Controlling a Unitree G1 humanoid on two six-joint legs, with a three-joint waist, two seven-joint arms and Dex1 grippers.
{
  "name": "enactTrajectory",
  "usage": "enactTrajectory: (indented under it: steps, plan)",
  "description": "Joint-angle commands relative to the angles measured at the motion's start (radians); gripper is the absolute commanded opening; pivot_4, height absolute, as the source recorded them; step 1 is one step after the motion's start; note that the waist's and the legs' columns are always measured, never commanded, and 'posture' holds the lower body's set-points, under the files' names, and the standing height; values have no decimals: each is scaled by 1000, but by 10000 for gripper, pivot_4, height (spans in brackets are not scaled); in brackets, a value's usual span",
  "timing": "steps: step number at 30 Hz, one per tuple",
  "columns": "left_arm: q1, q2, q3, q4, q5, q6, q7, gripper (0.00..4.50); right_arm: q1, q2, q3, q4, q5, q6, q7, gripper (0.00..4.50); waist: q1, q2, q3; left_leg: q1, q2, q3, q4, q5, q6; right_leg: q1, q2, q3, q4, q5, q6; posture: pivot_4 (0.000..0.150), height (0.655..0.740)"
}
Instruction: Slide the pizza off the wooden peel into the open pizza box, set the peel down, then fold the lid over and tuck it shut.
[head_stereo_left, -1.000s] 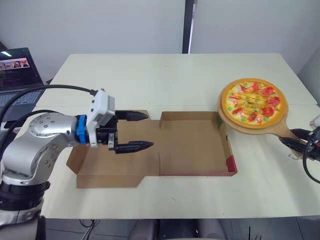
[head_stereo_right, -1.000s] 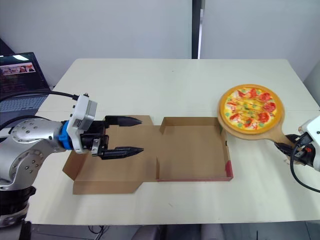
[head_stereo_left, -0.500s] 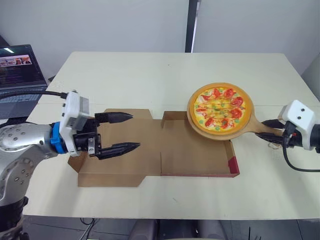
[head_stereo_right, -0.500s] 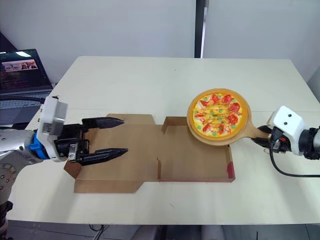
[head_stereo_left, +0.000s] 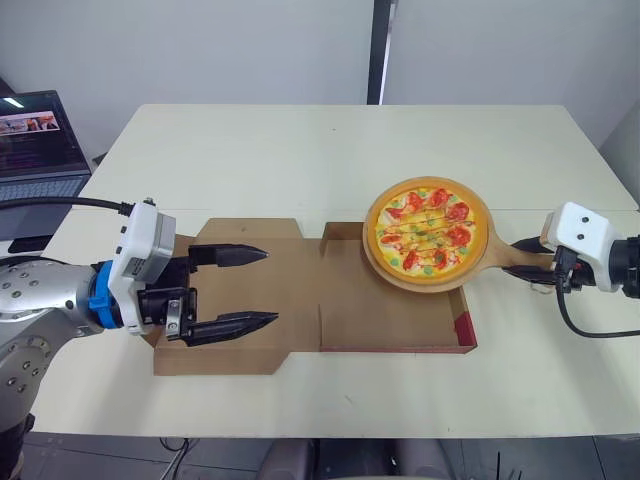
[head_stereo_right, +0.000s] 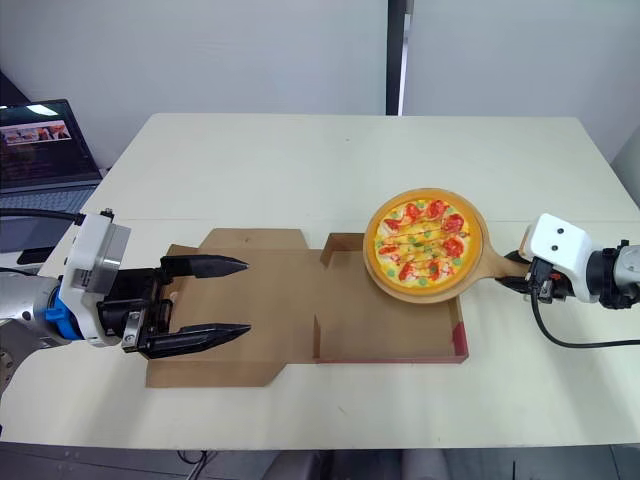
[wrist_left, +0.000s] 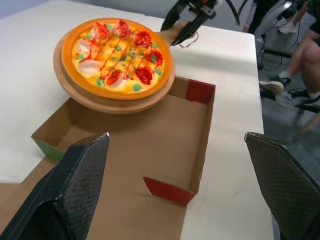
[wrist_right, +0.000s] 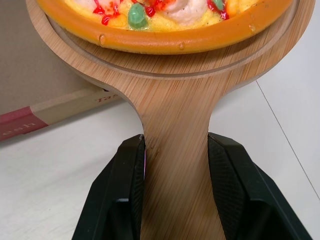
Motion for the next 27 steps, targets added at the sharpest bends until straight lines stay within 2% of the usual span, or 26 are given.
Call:
enactTrajectory:
  steps: [1, 16, 27]
  plan:
    - [1, 27, 6, -31, 5, -27, -24, 45000, -52, -28, -30, -17, -18, -65, 6, 15485, 0, 0, 0, 0, 0, 0, 0, 0, 0, 0, 0, 0, 0, 0, 0, 1500, 7400]
    - [-26, 18, -56, -19, 23, -46, -25, 45000, -89, -49, -27, 23, -111, -164, 25, 15485, -2, 0, 0, 0, 0, 0, 0, 0, 0, 0, 0, 0, 0, 0, 0, 1500, 7400]
    - [-30, 18, -80, -6, 31, -59, -27, 45000, -94, -60, -49, 49, -126, -181, 22, 15485, -2, 0, 0, 0, 0, 0, 0, 0, 0, 0, 0, 0, 0, 1, -1, 1500, 7400]
